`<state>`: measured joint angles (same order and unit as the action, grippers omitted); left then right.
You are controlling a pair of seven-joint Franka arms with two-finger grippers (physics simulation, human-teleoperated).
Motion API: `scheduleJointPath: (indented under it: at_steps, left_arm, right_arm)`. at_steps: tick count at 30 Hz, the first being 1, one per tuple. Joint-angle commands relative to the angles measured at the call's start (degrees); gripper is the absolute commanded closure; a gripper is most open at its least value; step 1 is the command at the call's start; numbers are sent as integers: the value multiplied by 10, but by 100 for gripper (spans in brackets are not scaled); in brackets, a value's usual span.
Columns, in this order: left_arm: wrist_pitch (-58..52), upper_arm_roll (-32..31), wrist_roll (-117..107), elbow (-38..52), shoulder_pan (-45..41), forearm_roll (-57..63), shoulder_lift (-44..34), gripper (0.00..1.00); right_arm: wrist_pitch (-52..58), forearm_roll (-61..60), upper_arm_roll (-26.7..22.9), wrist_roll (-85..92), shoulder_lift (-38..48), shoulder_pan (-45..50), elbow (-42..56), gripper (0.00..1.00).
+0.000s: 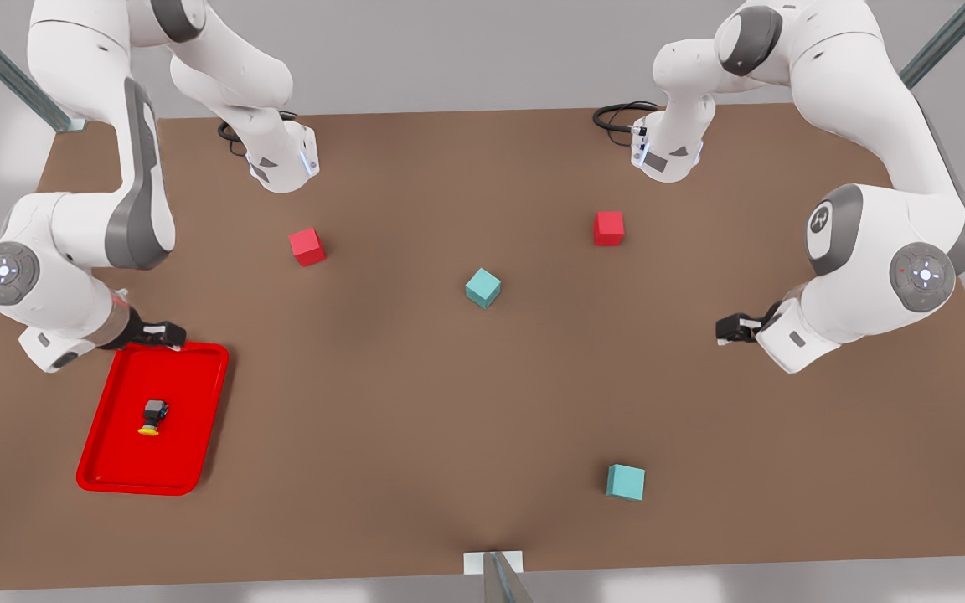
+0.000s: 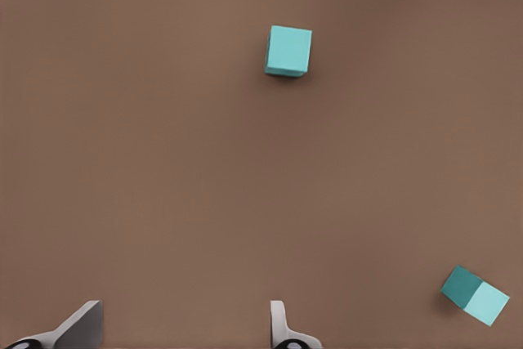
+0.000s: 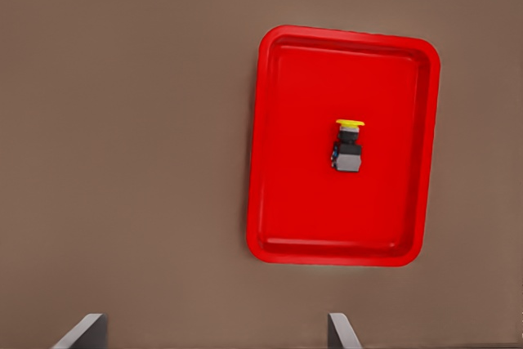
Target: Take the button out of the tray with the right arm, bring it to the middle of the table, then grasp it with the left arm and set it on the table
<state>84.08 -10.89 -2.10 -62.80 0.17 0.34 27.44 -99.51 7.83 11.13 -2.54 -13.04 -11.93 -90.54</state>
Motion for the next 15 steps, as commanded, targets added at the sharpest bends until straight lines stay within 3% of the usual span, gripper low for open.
scheduleJointPath:
  at_steps: [1,5,12,15]
  left_arm:
    - [10,-1,-23,-6,0,-1,-3,0]
    - [22,4,-29,-6,-1,-10,3,0]
    - [21,0,-57,-36,-28,-10,21,0]
    - [-127,1,-63,-32,-50,2,31,0]
  right_arm:
    - [16,-1,1,-12,3,-5,5,0]
    - [15,-1,12,-12,-7,4,27,0]
    - [19,0,14,-19,-116,4,78,0]
    - [-31,6,11,-12,-174,-20,74,0]
